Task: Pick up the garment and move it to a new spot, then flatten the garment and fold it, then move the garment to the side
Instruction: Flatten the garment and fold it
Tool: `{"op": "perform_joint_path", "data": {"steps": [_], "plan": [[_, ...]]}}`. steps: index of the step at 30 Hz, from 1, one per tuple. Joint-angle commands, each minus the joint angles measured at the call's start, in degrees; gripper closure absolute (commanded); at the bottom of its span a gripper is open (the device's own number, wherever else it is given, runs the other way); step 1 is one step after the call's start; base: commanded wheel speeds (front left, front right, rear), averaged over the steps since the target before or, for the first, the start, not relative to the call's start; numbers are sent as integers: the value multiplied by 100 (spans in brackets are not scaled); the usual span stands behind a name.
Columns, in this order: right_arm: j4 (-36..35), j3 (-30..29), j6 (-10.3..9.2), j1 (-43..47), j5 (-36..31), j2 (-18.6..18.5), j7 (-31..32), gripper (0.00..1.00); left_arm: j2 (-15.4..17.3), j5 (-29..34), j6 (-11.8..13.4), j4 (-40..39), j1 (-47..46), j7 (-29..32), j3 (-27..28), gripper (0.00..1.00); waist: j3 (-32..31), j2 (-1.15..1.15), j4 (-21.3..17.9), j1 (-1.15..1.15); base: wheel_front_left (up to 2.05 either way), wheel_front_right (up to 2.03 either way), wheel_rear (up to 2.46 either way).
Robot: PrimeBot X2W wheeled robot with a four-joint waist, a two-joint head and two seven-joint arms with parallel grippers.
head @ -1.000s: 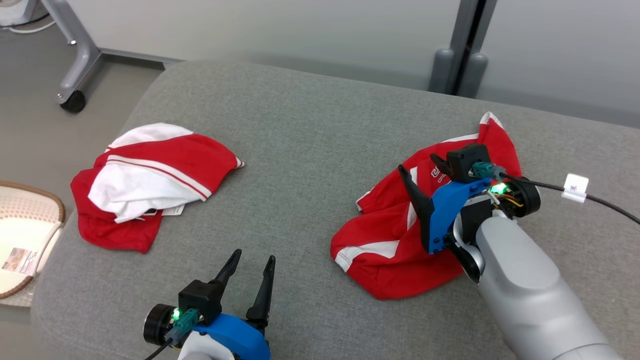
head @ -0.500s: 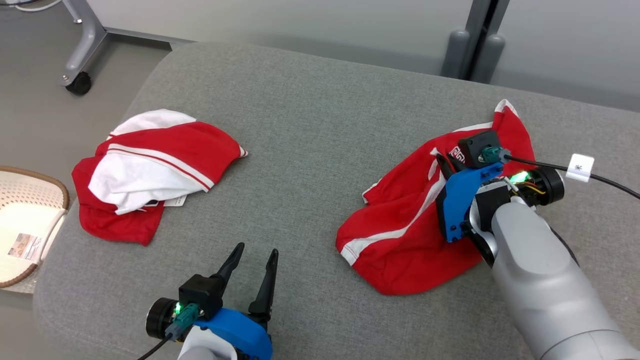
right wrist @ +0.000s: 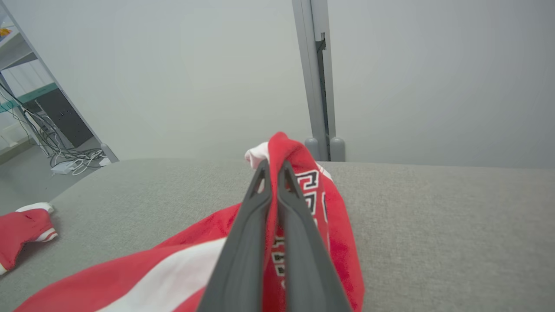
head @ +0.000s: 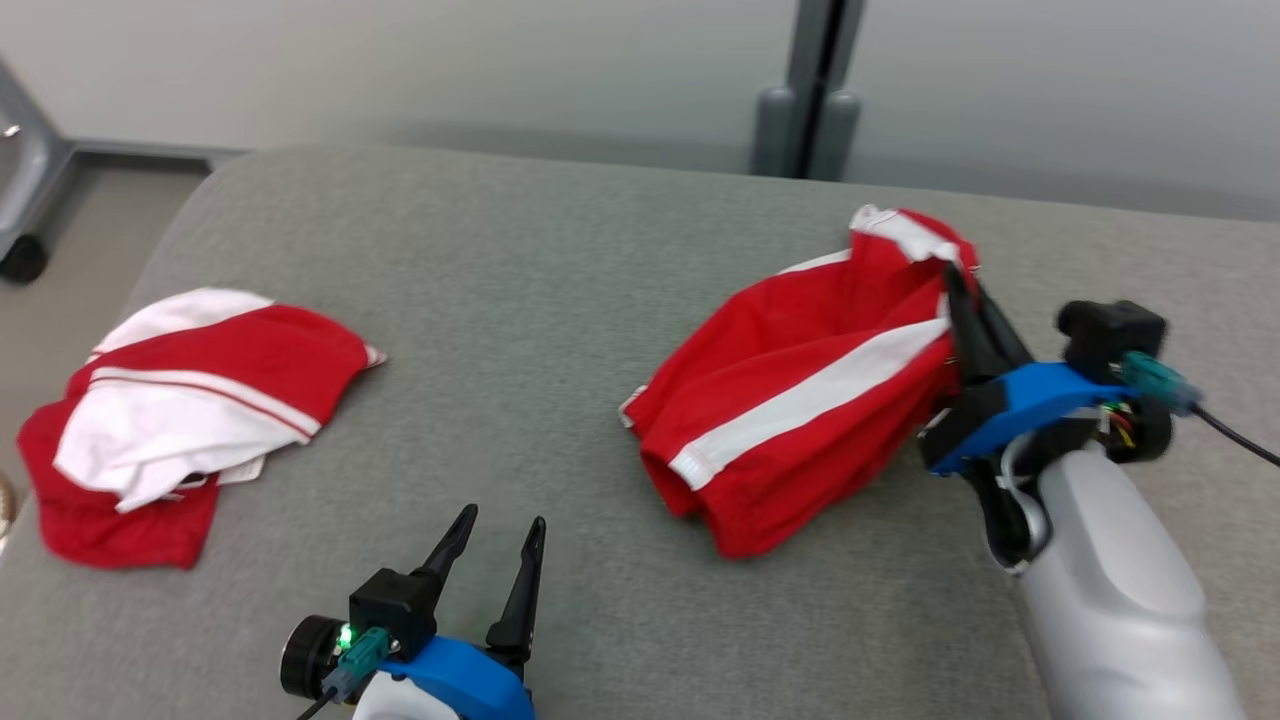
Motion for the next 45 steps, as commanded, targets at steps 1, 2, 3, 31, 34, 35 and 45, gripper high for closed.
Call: {"op": "perform_joint_path", "data": {"steps": [1,2,3,31,34,35,45], "plan": [[-297,-189,1,345,138,-34,-25,100,20,41,-11,-11,40,-17,13,0,-208,-1,-303,0,0,0,0],[-559,-324,1,591,226,-32,-23,100,28,68,-11,-19,64,-17,34,0,-226,-1,-408,0,0,0,0],[-818,-487,1,827,316,-35,-25,100,25,74,-11,-27,67,-16,31,0,-236,-1,-494,0,0,0,0],[-2415,-789,2,2593,391,-36,-27,0,443,-1474,-11,197,-202,-17,-2616,0,-104,-1,-1909,0,0,0,0],[-2478,-760,2,2552,393,-30,-27,0,576,-1821,-11,242,-343,-17,-3046,0,-12,-1,-2022,0,0,0,0],[-2496,-768,2,2542,401,-30,-27,0,609,-1942,-11,216,-379,-17,-3195,0,9,-1,-2047,0,0,0,0],[-2557,-757,2,2531,449,-31,-27,0,907,-2405,-11,-250,-665,-16,-3469,73,147,-1,-2153,0,0,0,0]]}}
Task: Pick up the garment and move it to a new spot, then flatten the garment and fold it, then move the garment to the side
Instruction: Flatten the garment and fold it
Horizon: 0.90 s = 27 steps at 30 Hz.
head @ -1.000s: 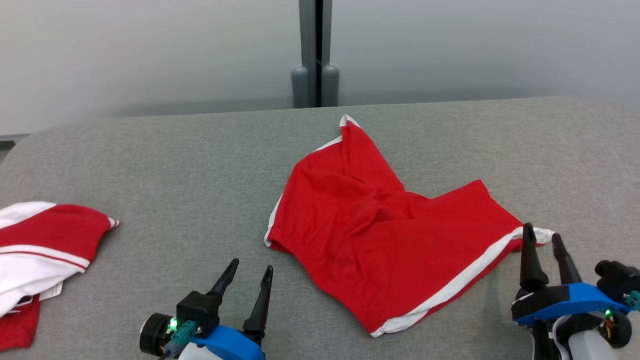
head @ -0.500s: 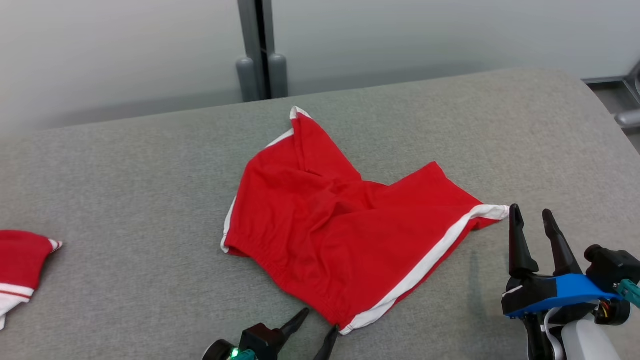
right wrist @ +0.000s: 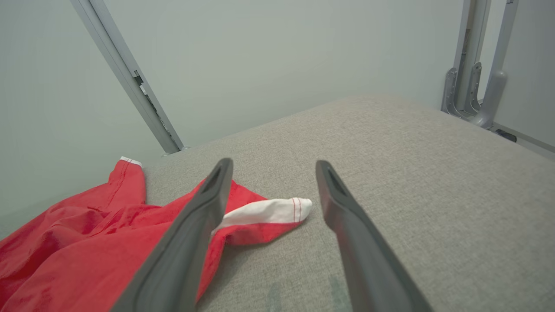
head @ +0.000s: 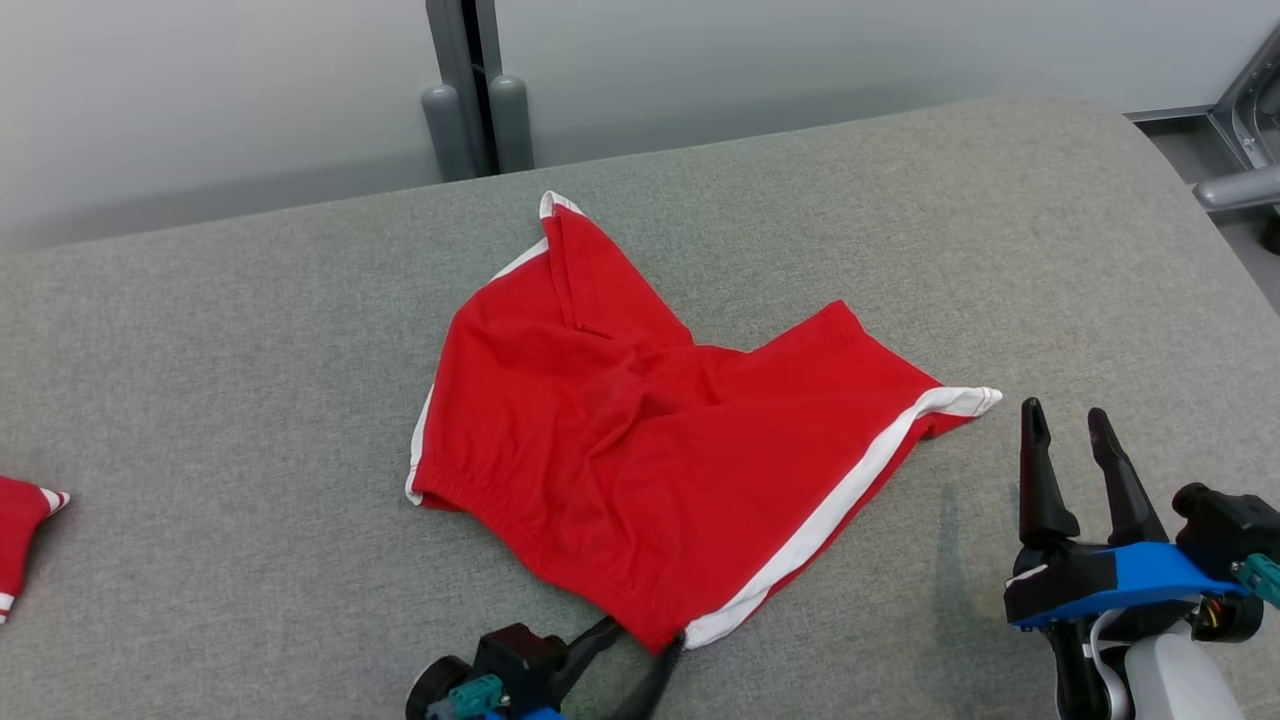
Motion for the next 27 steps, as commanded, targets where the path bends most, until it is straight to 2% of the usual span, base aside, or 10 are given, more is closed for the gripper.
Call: {"op": "perform_joint_path", "data": {"steps": [1,10,18,27], "plan": [[-36,7,3,14,21,-18,-19,0,29,-17,-10,-3,-117,-16,48,100,12,-1,-3,0,0,0,0],[30,-108,3,39,-51,-18,-19,0,9,140,-10,42,64,-16,1151,100,-50,-1,209,0,0,0,0],[319,118,3,104,-28,-19,-18,0,280,453,-10,168,212,-16,1969,100,-307,-1,557,0,0,0,0],[502,359,3,123,-35,-20,-19,0,655,857,-10,314,-122,-16,2171,100,-435,-1,721,0,0,0,0]]}}
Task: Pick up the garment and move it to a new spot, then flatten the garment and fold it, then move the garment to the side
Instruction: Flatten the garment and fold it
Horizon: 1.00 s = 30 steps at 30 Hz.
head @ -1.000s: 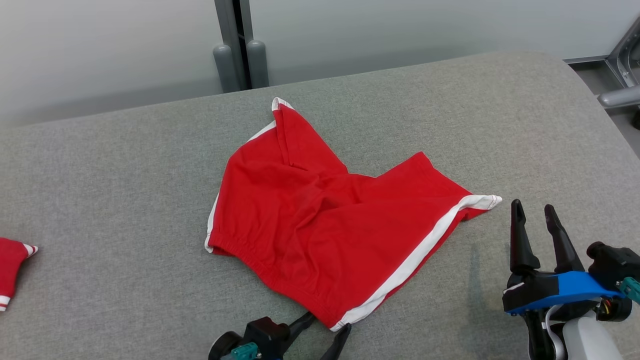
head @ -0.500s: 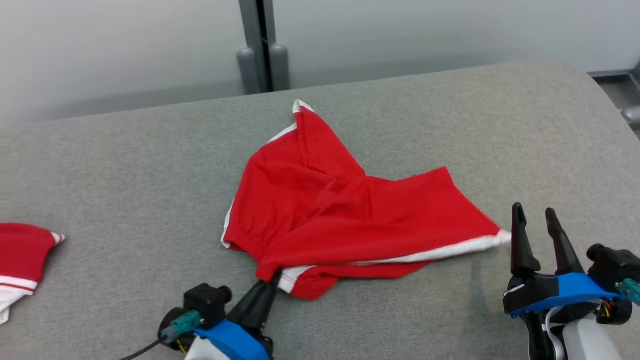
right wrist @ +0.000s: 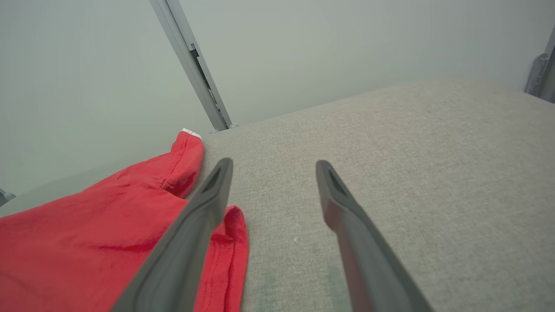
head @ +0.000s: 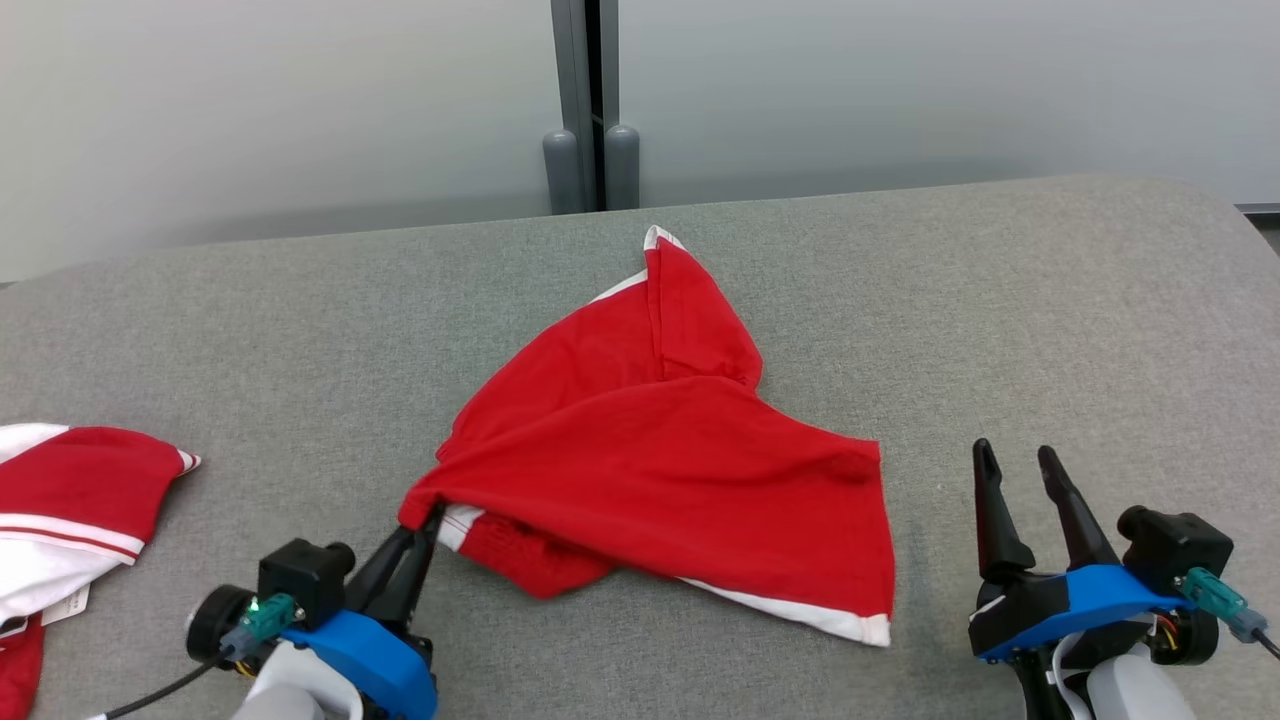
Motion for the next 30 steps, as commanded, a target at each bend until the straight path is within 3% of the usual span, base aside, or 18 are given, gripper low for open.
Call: {"op": "perform_joint_path", "data": {"steps": [1,3,4,5,6,17,25,30], "plan": [[10,45,3,92,-29,-22,-19,0,64,62,-10,12,-138,-17,52,100,-6,0,0,0,0,0,0],[4,103,3,99,-71,-22,-19,0,119,183,-10,54,-179,-17,60,100,-14,0,-2,0,0,0,0],[-12,140,3,105,-128,-22,-19,0,121,225,-10,103,-183,-17,72,74,-20,0,-4,0,0,0,0],[-34,174,3,111,-180,-22,-19,0,106,267,-10,159,-171,-17,107,15,-26,0,-7,0,0,0,0],[-57,210,3,118,-236,-23,-19,0,70,302,-10,212,-145,-17,205,0,-35,0,-10,0,0,0,0],[-164,649,3,361,-720,-22,-19,0,-728,881,91,286,523,-16,1410,0,-98,0,-22,0,0,0,0],[-212,696,3,552,-886,-21,-19,0,-1129,1335,34,81,832,-17,2001,0,-171,0,-5,0,0,0,0],[-208,660,3,668,-912,-21,-19,0,-1342,1705,139,33,1042,-17,2348,0,-285,0,-22,0,0,0,0]]}}
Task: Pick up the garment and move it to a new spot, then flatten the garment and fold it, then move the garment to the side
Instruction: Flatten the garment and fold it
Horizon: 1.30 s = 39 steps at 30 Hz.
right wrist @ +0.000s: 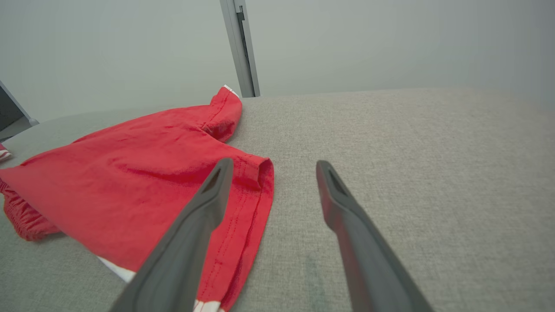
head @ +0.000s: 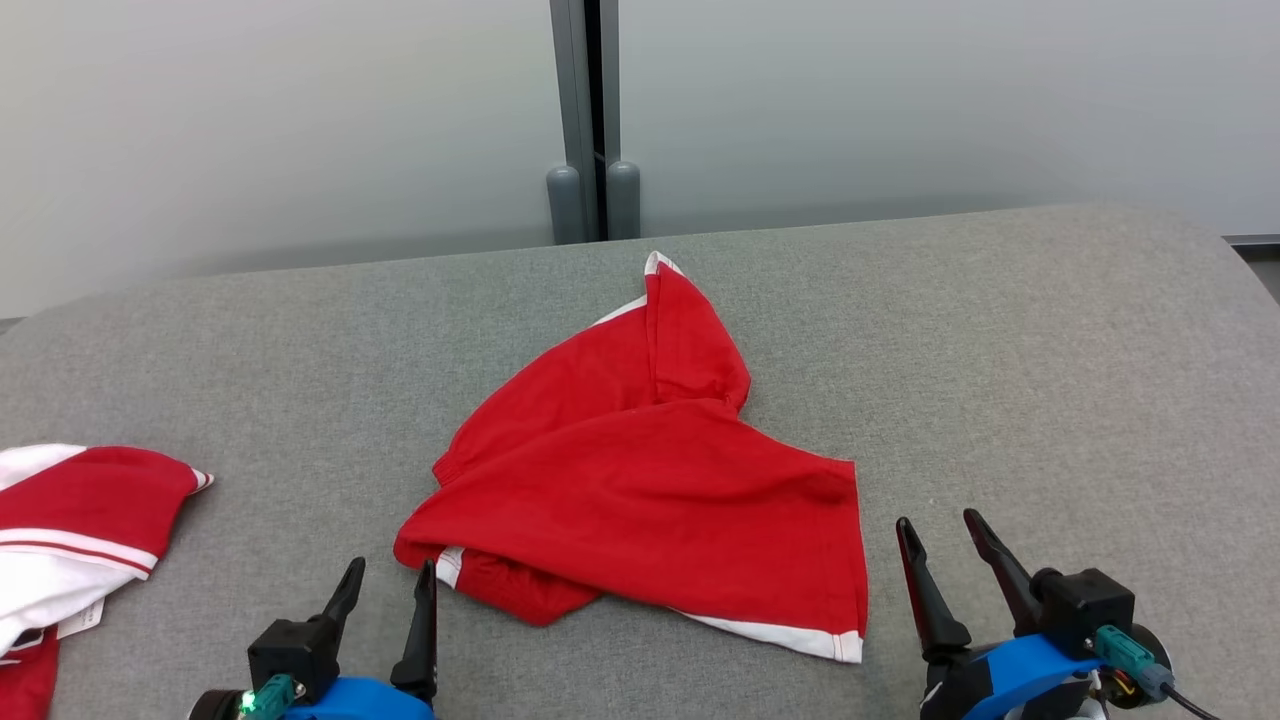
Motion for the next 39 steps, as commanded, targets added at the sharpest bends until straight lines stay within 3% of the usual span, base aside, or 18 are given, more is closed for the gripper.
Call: {"op": "perform_joint_path", "data": {"steps": [1,8,17,25,26,27,28,39], "plan": [[-13,-8,3,96,-21,-20,-19,0,-8,30,4,-18,25,-17,19,0,-15,0,-12,0,0,0,0],[208,188,3,193,-18,-19,-19,0,-204,313,-72,19,165,-17,180,0,-98,0,42,0,0,0,0],[1345,886,2,-81,223,-21,-19,0,-291,399,-146,37,124,-17,204,0,-1,0,243,0,0,0,0],[1891,916,2,-241,223,-24,-5,0,-248,322,-146,-16,95,-17,128,0,92,0,345,0,0,0,0],[1932,953,2,-251,236,-22,-4,16,-242,301,-146,-27,85,-16,117,0,105,0,348,0,0,0,0],[1932,967,2,-268,280,-21,-2,77,-234,293,-146,-36,78,-16,106,0,124,0,349,0,0,0,0],[1867,983,2,-294,286,-20,0,100,-228,269,-146,-50,66,-17,99,0,144,0,349,0,0,0,0],[1079,355,3,-820,331,-21,-13,100,-110,44,-147,-105,-60,-17,-433,0,291,0,438,0,0,0,0]]}}
